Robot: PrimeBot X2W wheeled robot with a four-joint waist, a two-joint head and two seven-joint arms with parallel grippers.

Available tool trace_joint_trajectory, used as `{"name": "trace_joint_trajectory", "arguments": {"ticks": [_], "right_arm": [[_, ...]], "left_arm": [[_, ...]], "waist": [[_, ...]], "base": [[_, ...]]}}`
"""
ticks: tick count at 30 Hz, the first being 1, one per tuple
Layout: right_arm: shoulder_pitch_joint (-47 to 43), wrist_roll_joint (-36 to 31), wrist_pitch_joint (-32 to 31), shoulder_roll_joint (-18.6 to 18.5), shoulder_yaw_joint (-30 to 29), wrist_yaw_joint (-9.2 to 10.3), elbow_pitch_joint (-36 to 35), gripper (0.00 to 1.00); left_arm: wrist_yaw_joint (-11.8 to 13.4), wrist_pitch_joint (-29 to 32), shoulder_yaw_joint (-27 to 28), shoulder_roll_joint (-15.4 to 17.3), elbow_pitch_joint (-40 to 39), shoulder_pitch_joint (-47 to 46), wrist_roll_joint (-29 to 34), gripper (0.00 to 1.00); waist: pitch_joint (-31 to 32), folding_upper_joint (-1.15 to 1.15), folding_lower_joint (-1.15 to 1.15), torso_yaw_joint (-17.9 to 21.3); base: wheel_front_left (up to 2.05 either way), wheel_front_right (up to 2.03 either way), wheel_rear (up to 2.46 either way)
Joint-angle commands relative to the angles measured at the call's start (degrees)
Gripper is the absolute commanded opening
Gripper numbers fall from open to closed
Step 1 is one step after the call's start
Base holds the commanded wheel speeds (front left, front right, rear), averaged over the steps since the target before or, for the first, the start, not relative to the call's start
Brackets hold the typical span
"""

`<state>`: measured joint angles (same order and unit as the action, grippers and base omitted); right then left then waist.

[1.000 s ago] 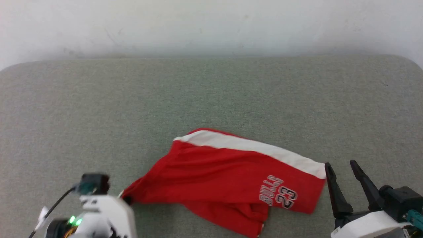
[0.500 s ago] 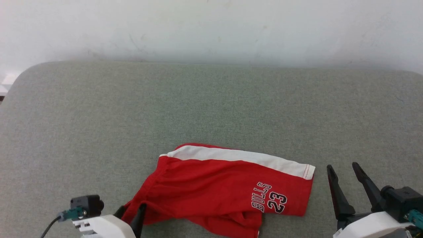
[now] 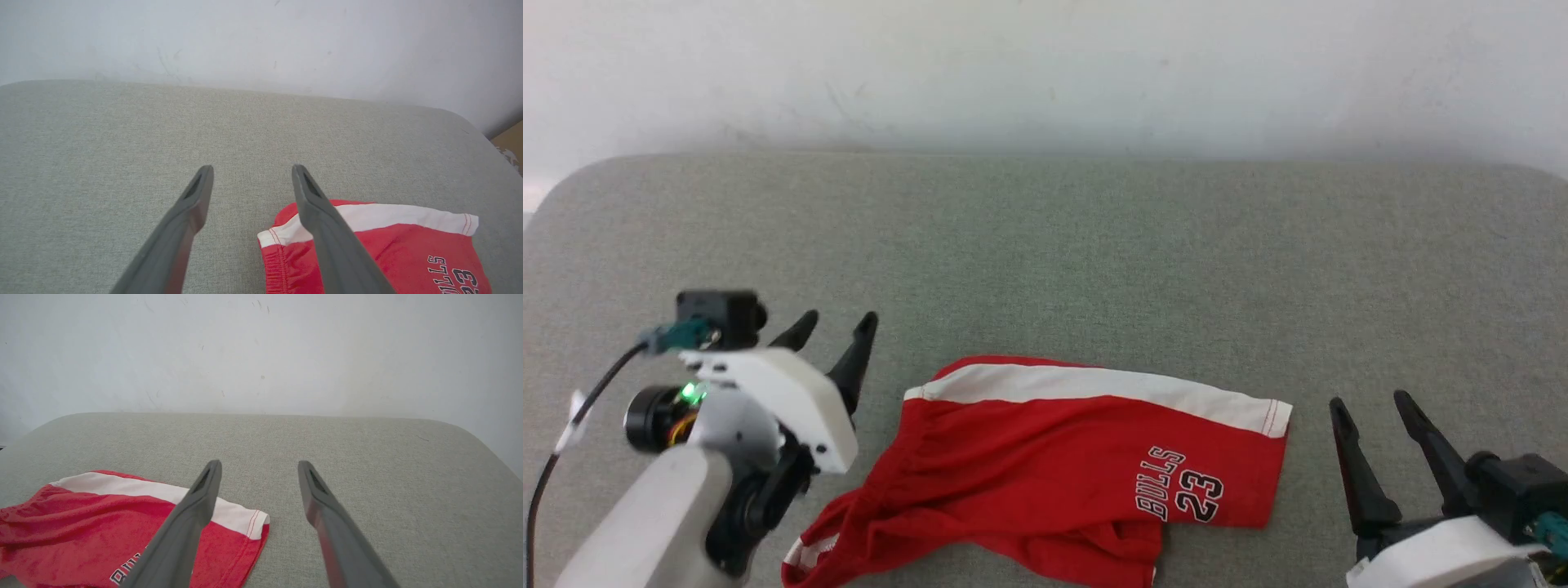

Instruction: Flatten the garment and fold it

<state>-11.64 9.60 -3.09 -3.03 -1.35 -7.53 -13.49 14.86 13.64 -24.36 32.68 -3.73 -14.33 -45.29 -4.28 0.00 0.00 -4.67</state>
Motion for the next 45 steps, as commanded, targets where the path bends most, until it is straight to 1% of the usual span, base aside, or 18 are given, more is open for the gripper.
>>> {"name": "trace_joint_trajectory", "arguments": {"ticks": [1,6,9,12,17,20,21,22,23,25,27,31,35,38,41,45], "right_arm": [[1.3,-0.5,-0.2,0.1,0.4,0.04,-0.4,1.0],[2.9,-0.6,-0.2,0.1,1.1,0.04,-0.2,1.0],[3.6,-0.4,0.0,0.1,1.4,0.04,0.3,1.0],[4.4,-0.2,0.4,0.1,1.6,0.04,1.2,1.0],[5.4,0.0,0.7,0.1,1.9,0.04,2.2,1.0],[5.9,0.2,0.6,0.1,2.0,0.04,2.7,1.0],[6.0,0.2,0.6,0.1,1.8,0.04,2.8,1.0],[6.3,0.2,0.4,0.1,1.7,0.04,3.0,1.0],[6.6,0.4,0.3,0.1,1.6,0.04,3.3,1.0],[7.5,1.0,-0.7,0.1,1.7,0.04,4.2,1.0],[9.0,2.1,-3.2,-0.7,2.2,0.04,6.1,1.0],[13.2,5.7,-11.5,-4.4,4.4,0.04,12.2,1.0],[17.9,9.5,-19.1,-7.8,7.3,0.04,17.9,1.0],[21.6,11.5,-22.5,-10.0,10.1,0.04,21.6,1.0],[25.4,13.5,-24.6,-11.1,13.0,0.04,25.7,1.0],[29.7,15.5,-27.9,-11.3,15.3,0.04,33.0,1.0]], "left_arm": [[-1.9,2.2,-1.5,-0.6,2.6,-3.5,-0.1,1.0],[-7.4,10.2,-6.4,-2.2,12.4,-11.3,-1.1,1.0],[-9.8,14.5,-9.2,-2.8,18.1,-14.1,-1.0,1.0],[-11.6,17.2,-11.2,-3.5,22.7,-16.0,-0.7,1.0],[-13.2,20.9,-15.5,-4.7,29.6,-17.8,1.5,1.0],[-15.3,24.4,-18.5,-6.0,32.2,-17.9,1.8,1.0],[-16.0,25.4,-19.2,-6.5,32.7,-17.7,1.6,0.83],[-16.5,26.2,-19.9,-6.8,33.1,-17.5,1.5,0.44],[-16.8,26.8,-20.3,-7.1,33.3,-17.3,1.4,0.0],[-16.8,26.6,-20.4,-7.2,33.4,-16.8,1.2,0.0],[-16.0,25.0,-19.8,-6.8,32.8,-16.4,1.3,0.0],[-13.8,19.6,-17.5,-5.5,29.9,-15.3,1.9,0.0],[-12.5,15.5,-15.9,-4.7,25.3,-15.0,2.3,0.0],[-12.4,13.8,-15.5,-4.4,21.7,-15.3,2.9,0.0],[-12.2,12.7,-15.3,-4.2,18.9,-15.6,3.4,0.0],[-12.0,12.0,-15.1,-3.9,16.3,-15.6,3.5,0.0]], "waist": [[-1.7,0.0,0.0,1.2],[-4.3,0.0,0.0,3.0],[-5.6,0.0,0.0,3.8],[-6.7,0.0,0.0,4.6],[-8.0,0.0,0.0,5.3],[-8.4,0.0,0.0,5.5],[-8.5,0.0,0.0,5.6],[-8.5,0.0,0.0,5.6],[-8.5,0.0,0.0,5.6],[-8.4,0.0,0.0,5.7],[-8.0,0.0,0.0,5.8],[-7.0,0.0,0.0,5.0],[-6.5,0.0,0.0,2.8],[-6.5,0.0,0.0,1.1],[-6.9,0.0,0.0,0.1],[-7.3,0.0,0.0,-0.6]], "base": [[0.0,0.0,0.0],[0.0,0.0,0.0],[0.0,0.0,0.0],[0.0,0.0,0.0],[0.0,0.0,0.0],[0.0,0.0,0.0],[0.0,0.0,0.0],[0.0,0.0,0.0],[0.0,0.0,0.0],[0.0,0.0,0.0],[0.0,0.0,0.0],[0.0,0.0,0.0],[0.0,0.0,0.0],[0.0,0.0,0.0],[0.0,0.0,0.0],[0.0,0.0,0.0]]}}
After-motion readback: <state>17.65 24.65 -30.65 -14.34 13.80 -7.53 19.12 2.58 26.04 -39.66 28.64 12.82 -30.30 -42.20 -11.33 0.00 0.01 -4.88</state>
